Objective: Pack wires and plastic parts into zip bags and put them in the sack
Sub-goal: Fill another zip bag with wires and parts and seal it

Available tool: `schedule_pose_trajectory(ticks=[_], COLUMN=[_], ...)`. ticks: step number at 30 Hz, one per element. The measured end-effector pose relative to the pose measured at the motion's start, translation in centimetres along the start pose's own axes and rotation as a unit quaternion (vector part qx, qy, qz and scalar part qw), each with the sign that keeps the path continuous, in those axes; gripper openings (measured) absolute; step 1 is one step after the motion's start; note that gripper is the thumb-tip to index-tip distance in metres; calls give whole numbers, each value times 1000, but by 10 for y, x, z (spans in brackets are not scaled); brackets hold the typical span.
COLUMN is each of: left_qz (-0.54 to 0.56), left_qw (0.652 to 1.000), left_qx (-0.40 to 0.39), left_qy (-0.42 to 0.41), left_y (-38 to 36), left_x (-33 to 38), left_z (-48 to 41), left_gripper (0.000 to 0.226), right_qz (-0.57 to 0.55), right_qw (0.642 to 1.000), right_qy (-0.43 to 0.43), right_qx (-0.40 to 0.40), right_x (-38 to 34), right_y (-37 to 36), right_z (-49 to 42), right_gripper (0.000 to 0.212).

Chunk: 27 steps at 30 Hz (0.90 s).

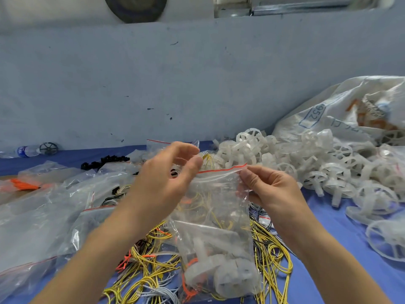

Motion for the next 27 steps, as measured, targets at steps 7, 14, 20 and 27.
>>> schedule_pose_trajectory(ticks=[7,14,20,27], left_qz=[-54,-139,-99,-81], left_qw=[972,977,989,974], left_qx=[-228,-142,-103,-199], left_qy=[0,-75,-28,78], left_y=[-57,-54,-56,-63], left_x=[19,26,23,21], left_z=[-33,-28,-20,-32], left_gripper=[26,15,9,21], right_qz=[-41,-94,-82,-68], right_qw=[999,995,996,997], right_qy=[1,-43,-26,1], right_qx=[2,13,29,25], right_x=[-2,8,11,4], right_y=[9,4,2,0], right_z=[-2,-1,4,4], right_gripper=[25,20,22,11])
Point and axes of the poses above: each hand's wrist, its own z-axis away from the middle knuckle, its own y-axis out of the back of the hand, x = y × z, the point moved 7 cm from there along -z, towards the middle knuckle, and after that the axes turned 8 degrees about z, right-handed, at the moved point
